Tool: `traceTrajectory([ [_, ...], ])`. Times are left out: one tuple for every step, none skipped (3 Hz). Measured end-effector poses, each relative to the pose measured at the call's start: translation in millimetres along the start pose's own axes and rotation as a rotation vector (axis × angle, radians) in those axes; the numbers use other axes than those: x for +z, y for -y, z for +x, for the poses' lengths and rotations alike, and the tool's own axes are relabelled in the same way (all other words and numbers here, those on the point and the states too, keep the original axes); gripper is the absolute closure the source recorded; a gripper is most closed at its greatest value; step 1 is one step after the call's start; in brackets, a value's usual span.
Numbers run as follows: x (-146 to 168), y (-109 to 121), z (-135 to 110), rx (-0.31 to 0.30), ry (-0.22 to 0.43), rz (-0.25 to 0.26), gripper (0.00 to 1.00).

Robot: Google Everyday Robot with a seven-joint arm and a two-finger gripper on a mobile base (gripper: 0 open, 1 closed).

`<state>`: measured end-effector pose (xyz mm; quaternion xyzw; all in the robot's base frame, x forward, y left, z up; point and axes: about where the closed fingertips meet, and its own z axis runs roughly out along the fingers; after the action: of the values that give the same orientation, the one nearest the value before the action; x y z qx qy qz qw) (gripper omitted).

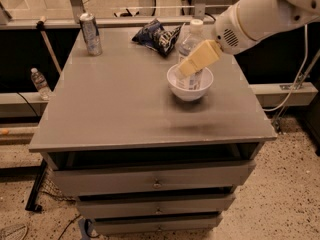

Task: Pick blue plastic bottle from white bowl and place on counter

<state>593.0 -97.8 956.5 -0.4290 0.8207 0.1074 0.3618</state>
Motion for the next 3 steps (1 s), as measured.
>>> traceTrajectory([
  [9.8,-0.3,-9.1,0.010,0.039,0.002,0.00],
  [16.7,2.5,-13.7,0.012,0.059,0.012,0.15],
  [18.8,7.1,-14.5,0.009,0.071,0.022,0.37],
])
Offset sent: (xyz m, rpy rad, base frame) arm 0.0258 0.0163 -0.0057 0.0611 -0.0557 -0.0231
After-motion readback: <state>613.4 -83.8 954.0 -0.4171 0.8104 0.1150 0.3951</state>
